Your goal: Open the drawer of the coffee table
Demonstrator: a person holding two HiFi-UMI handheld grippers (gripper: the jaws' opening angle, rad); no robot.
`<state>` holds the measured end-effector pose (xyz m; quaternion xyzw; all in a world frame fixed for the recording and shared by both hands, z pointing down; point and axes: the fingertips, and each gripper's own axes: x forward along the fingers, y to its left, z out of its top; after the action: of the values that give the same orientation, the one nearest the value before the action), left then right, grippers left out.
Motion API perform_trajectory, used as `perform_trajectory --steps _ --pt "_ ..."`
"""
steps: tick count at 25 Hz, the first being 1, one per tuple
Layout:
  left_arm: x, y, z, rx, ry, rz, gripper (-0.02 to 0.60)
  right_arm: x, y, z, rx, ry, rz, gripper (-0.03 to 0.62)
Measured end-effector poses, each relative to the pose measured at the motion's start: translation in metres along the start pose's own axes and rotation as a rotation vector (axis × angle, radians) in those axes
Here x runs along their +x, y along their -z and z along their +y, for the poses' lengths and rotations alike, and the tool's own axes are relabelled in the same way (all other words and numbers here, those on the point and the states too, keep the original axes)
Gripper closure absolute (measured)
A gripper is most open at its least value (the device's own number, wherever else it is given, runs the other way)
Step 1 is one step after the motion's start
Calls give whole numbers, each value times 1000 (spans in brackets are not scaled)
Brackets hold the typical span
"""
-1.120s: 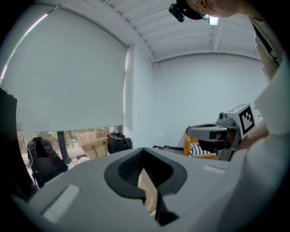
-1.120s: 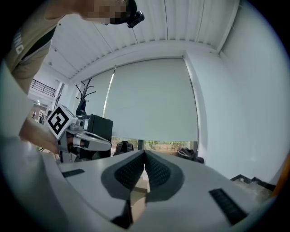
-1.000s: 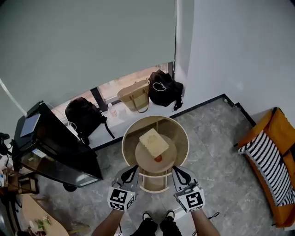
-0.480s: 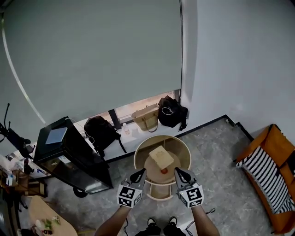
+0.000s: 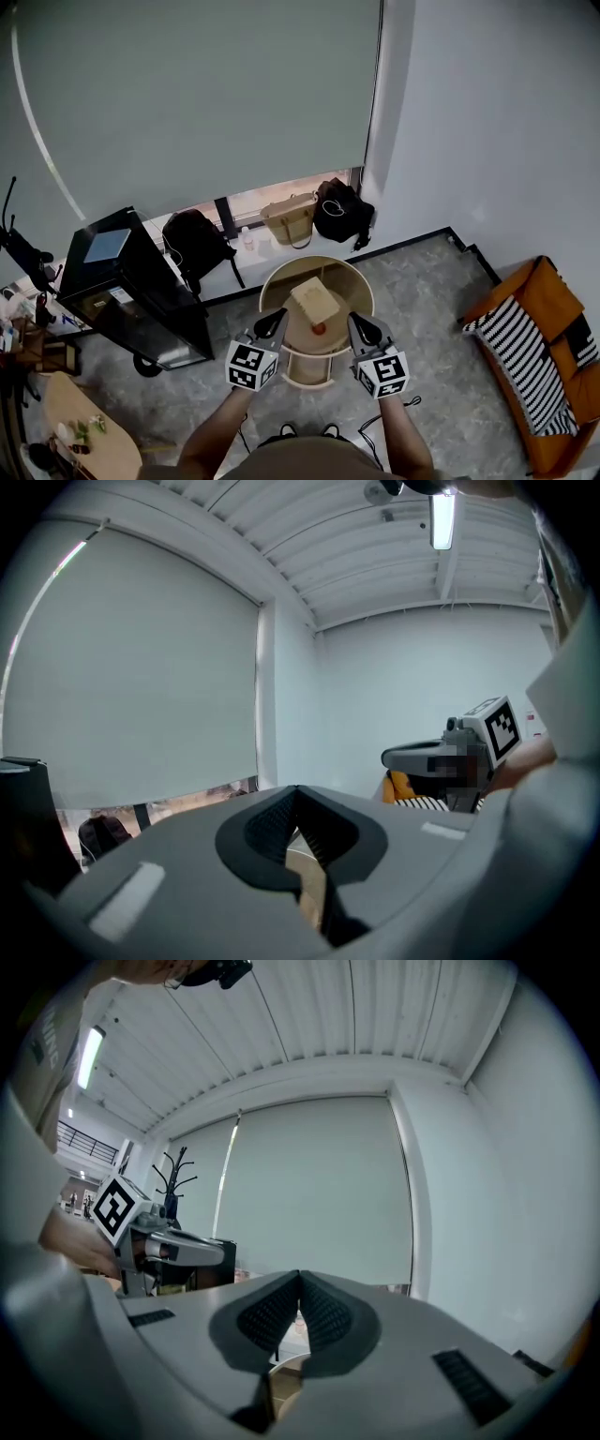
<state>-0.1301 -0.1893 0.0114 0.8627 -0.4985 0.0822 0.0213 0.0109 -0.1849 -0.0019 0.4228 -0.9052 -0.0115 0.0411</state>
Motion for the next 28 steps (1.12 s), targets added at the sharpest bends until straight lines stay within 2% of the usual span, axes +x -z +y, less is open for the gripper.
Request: perform_trajectory --steps 3,7,10,15,28 --pt "4 -2 0 15 -20 -12 575 -3 -2 -3 11 3 -26 588" --pt "3 -5 -3 14 -21 -23 575 -6 -3 1 8 -7 6 588" --pt "-2 -9 -4 12 -33 -26 575 -4 -7 0 11 -6 -31 588" --pt "3 -6 -7 11 -23 6 575 -1 -11 -1 31 -6 -46 588" --pt "-4 -2 -12 -8 -1 7 575 -6 -6 15 -1 -28 5 588"
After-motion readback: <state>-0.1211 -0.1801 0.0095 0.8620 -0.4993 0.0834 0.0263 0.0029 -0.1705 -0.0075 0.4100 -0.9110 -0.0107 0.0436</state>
